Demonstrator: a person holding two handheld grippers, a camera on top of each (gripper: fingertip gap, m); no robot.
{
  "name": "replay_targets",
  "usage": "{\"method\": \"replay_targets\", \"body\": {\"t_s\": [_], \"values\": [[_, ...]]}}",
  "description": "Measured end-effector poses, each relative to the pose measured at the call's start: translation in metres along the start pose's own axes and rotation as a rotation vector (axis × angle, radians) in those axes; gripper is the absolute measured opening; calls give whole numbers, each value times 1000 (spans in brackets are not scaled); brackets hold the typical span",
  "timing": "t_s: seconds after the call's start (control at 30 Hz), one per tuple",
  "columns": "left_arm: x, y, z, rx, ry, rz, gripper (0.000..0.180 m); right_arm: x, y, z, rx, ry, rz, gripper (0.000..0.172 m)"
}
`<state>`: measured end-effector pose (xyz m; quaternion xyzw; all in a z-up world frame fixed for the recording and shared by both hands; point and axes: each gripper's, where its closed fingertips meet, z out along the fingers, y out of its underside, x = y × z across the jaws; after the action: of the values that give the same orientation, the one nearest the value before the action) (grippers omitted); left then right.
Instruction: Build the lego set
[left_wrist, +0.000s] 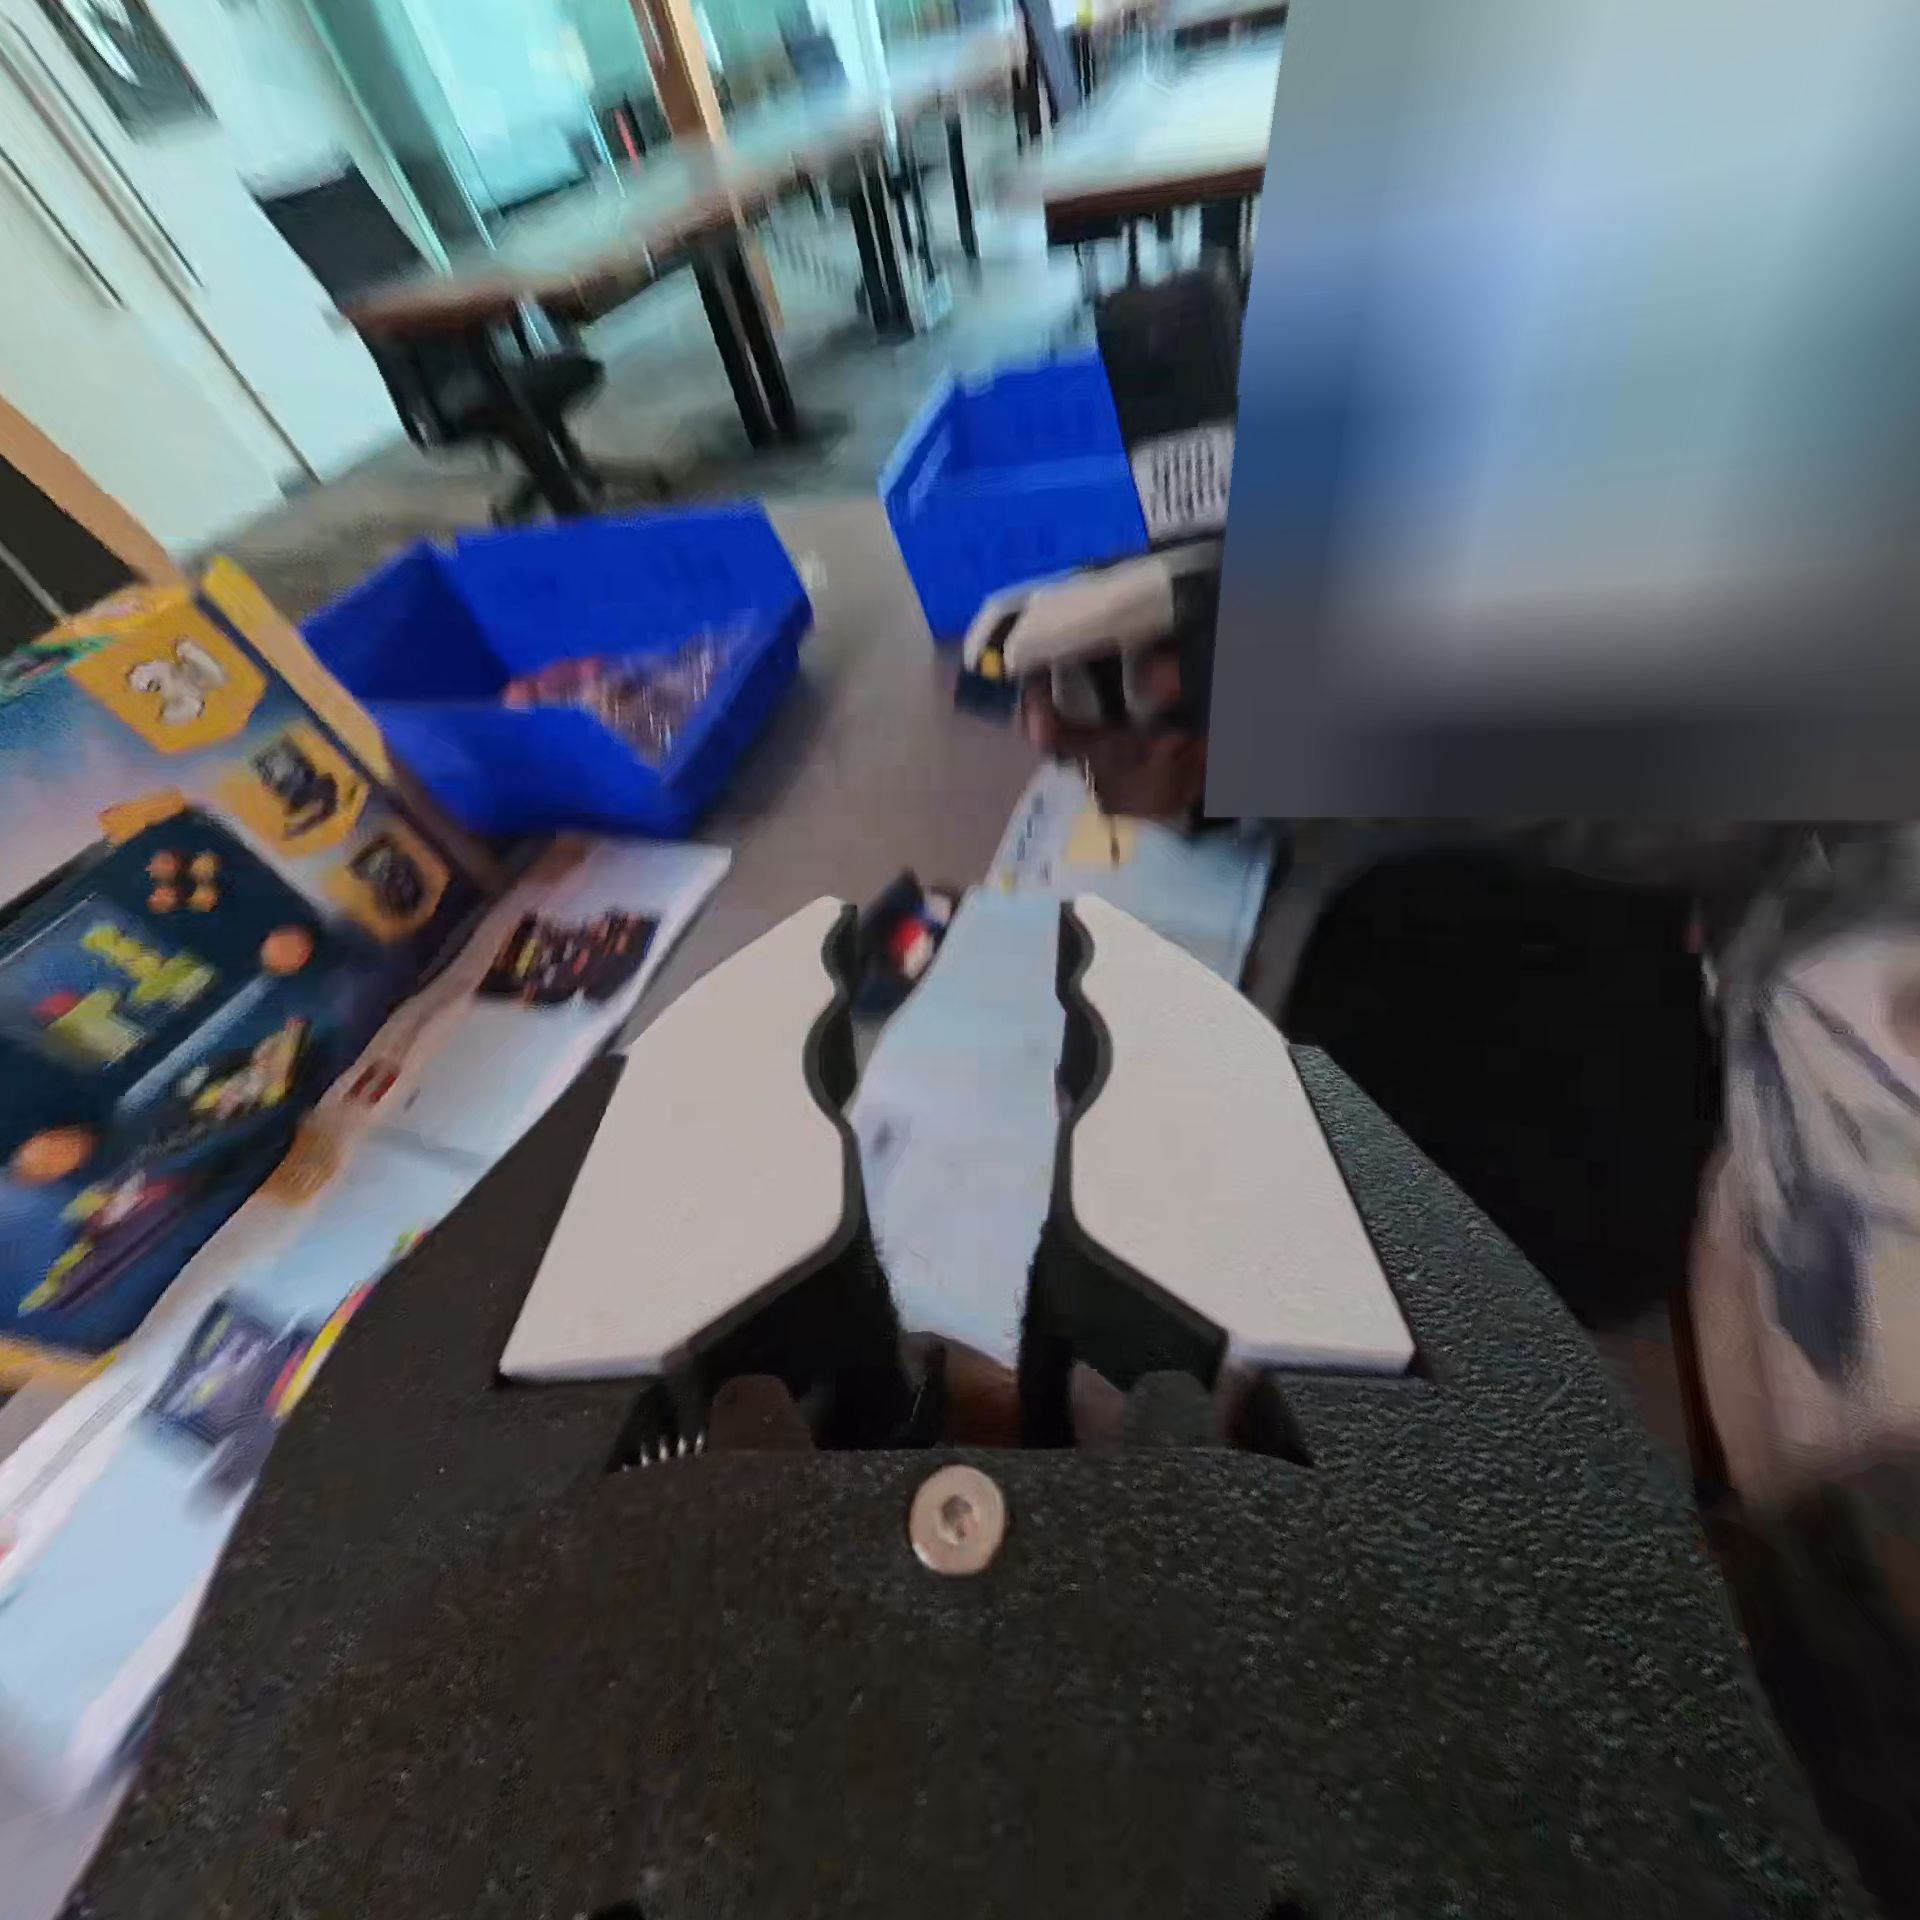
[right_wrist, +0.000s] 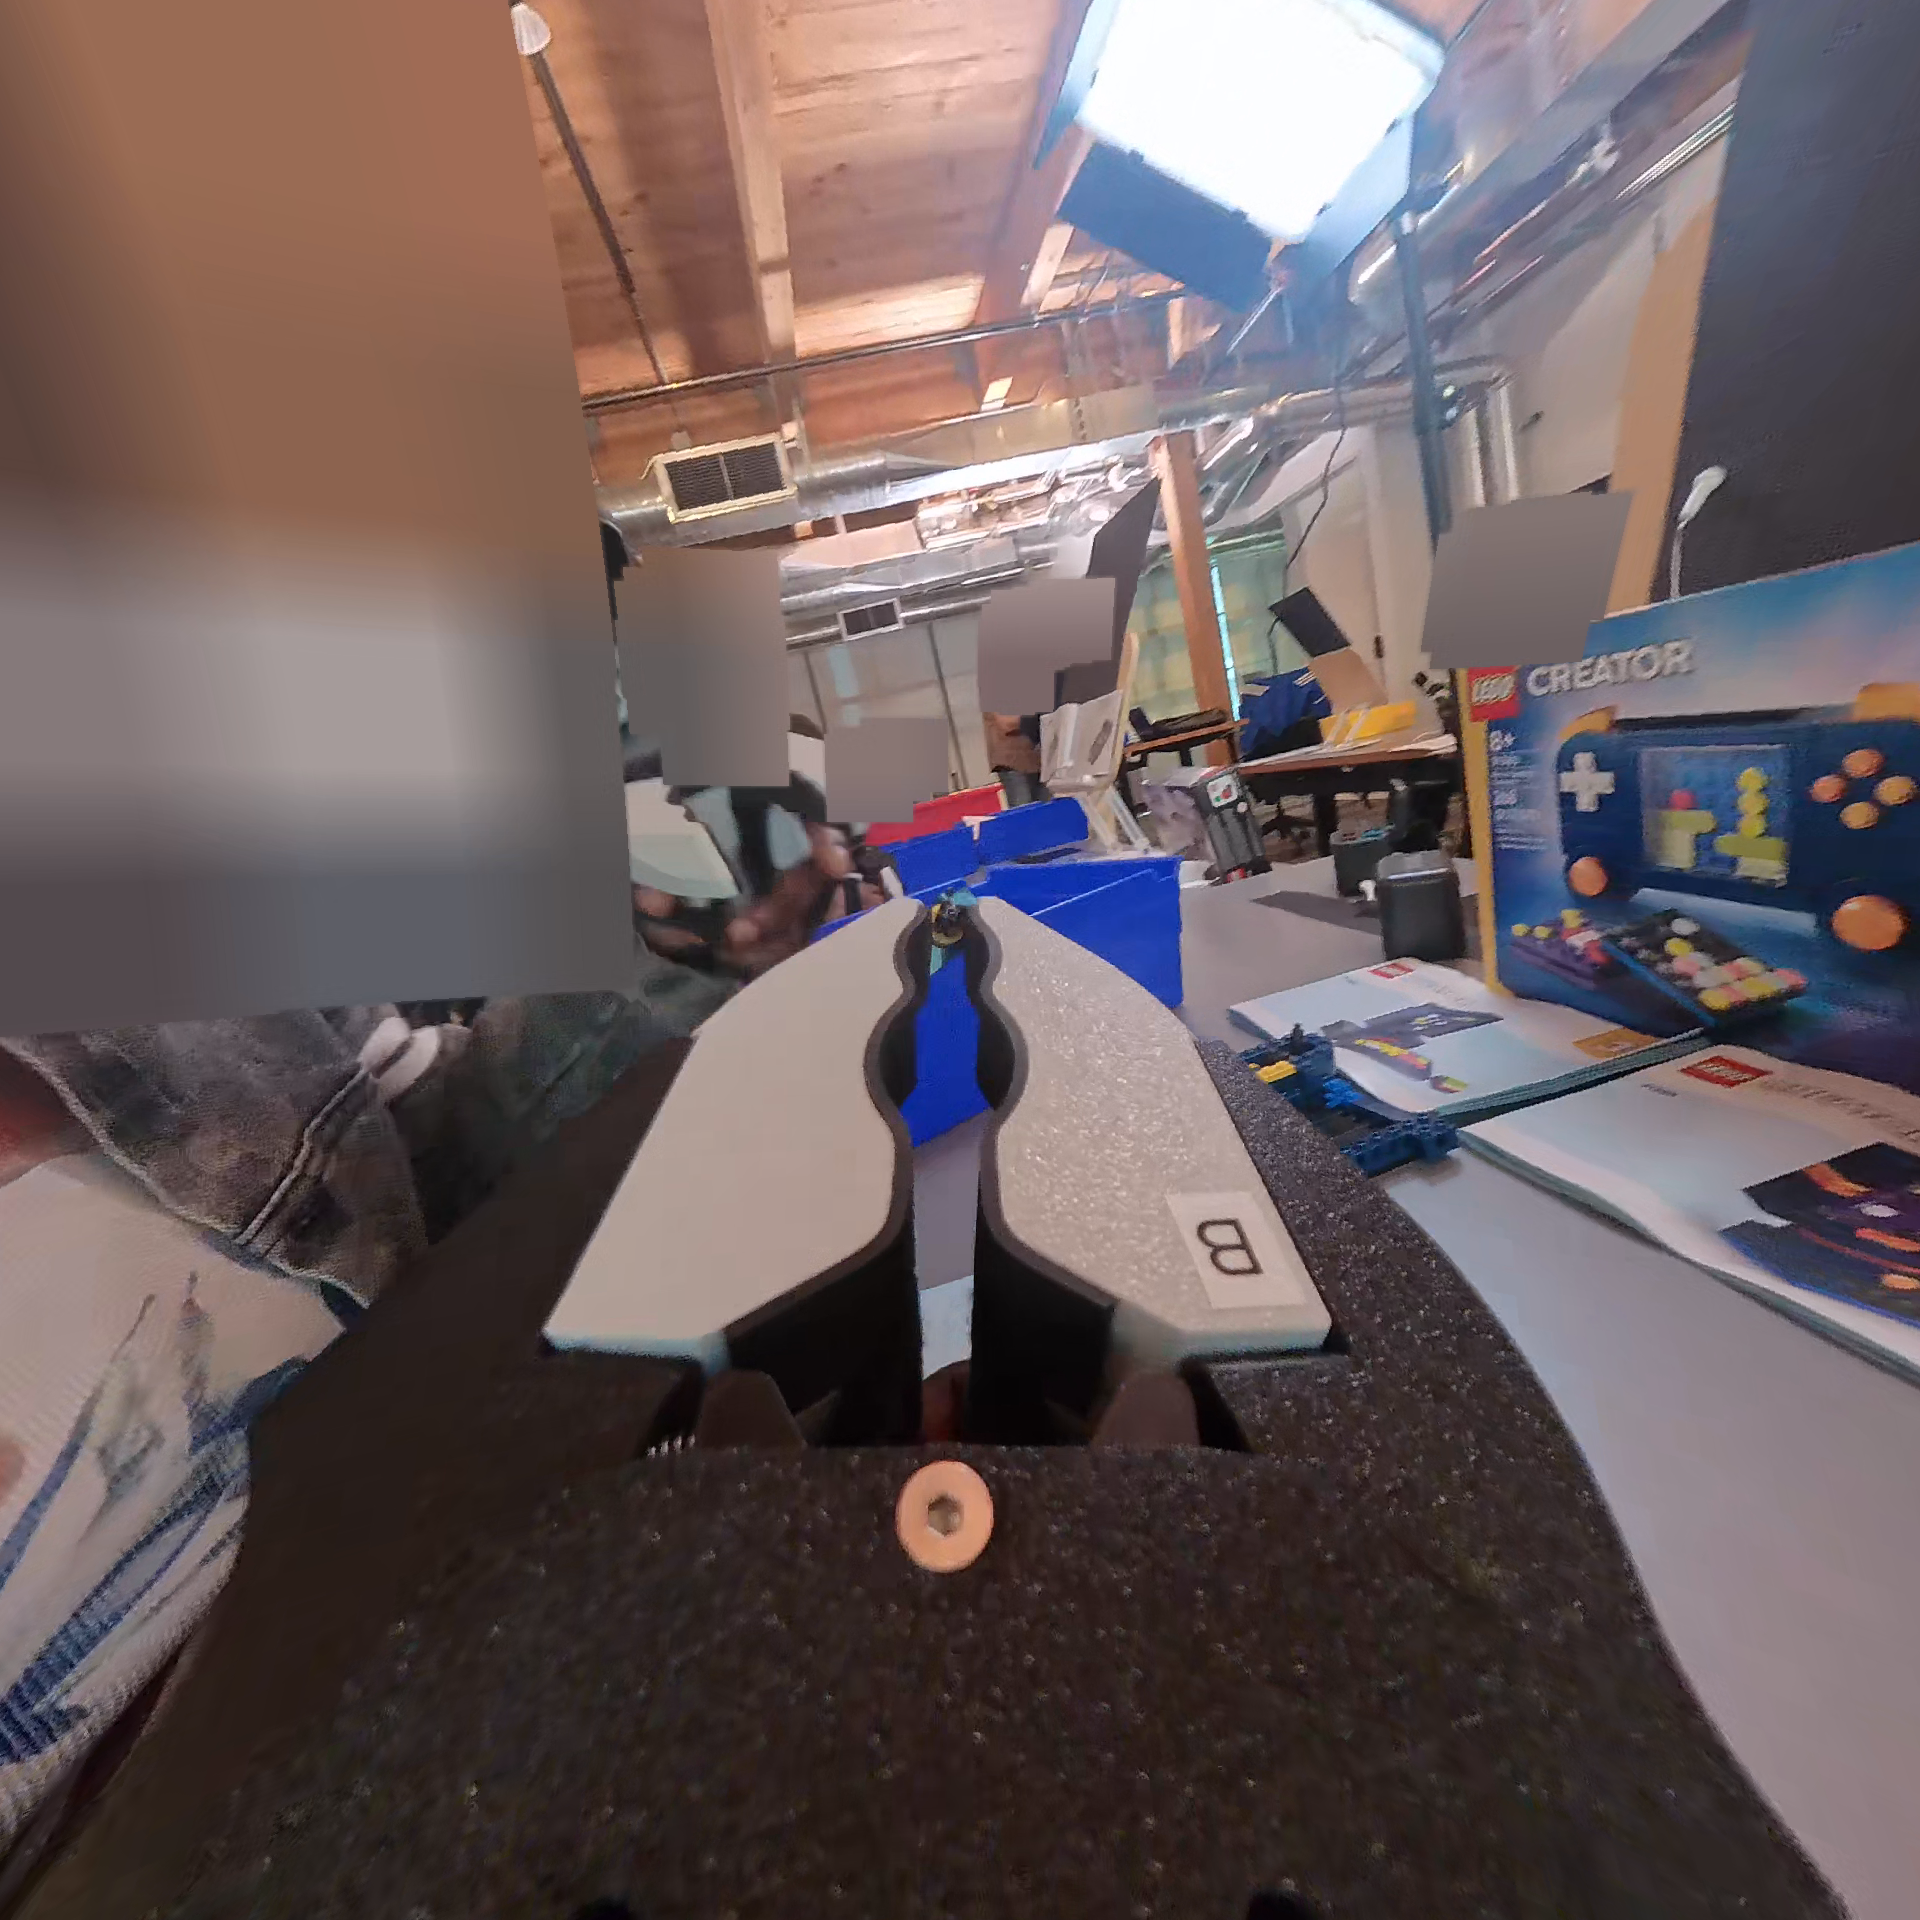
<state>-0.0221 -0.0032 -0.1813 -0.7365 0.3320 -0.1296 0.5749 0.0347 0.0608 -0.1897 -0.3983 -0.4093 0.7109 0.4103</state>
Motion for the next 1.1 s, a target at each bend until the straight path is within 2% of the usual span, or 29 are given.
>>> {"method": "replay_targets", "body": {"t_s": [0.07, 0.13, 0.23, 0.3, 0.33, 0.4, 0.47, 0.53, 0.63, 0.8, 0.93, 1.1], "values": [[-11, 28, -56, -315, 2, 50, 29, -1, -6, -3, 18, 13, -11, 5], [-34, 71, -115, -675, -41, 59, 29, -3, -10, -2, 30, 12, 0, 5], [-41, 143, -185, -1144, 65, -55, 21, -10, -8, 2, 10, -10, -4, 5], [-31, 186, -219, -1385, 225, -45, 18, -12, -5, 4, -13, -12, -27, 5], [-30, 204, -232, -1465, 292, 9, 17, -13, -4, 4, -21, -12, -36, 5], [-38, 231, -245, -1571, 331, 106, 18, -12, -4, 4, -19, -7, -47, 5], [-41, 244, -247, -1591, 392, 176, 18, -11, -7, 2, -3, -3, -42, 5], [-34, 248, -238, -1525, 436, 150, 17, -9, -10, 0, 15, -1, -32, 5], [-29, 254, -245, -1545, 474, 140, 16, -8, -12, -2, 18, 7, -35, 5], [-36, 267, -246, -1566, 430, 197, 18, -9, -12, -1, 12, 1, -44, 5], [-29, 271, -247, -1548, 454, 124, 16, -7, -11, -2, 8, 10, -44, 5], [-35, 273, -247, -1566, 417, 141, 7, -6, -14, -3, 14, 17, -49, 5]]}}
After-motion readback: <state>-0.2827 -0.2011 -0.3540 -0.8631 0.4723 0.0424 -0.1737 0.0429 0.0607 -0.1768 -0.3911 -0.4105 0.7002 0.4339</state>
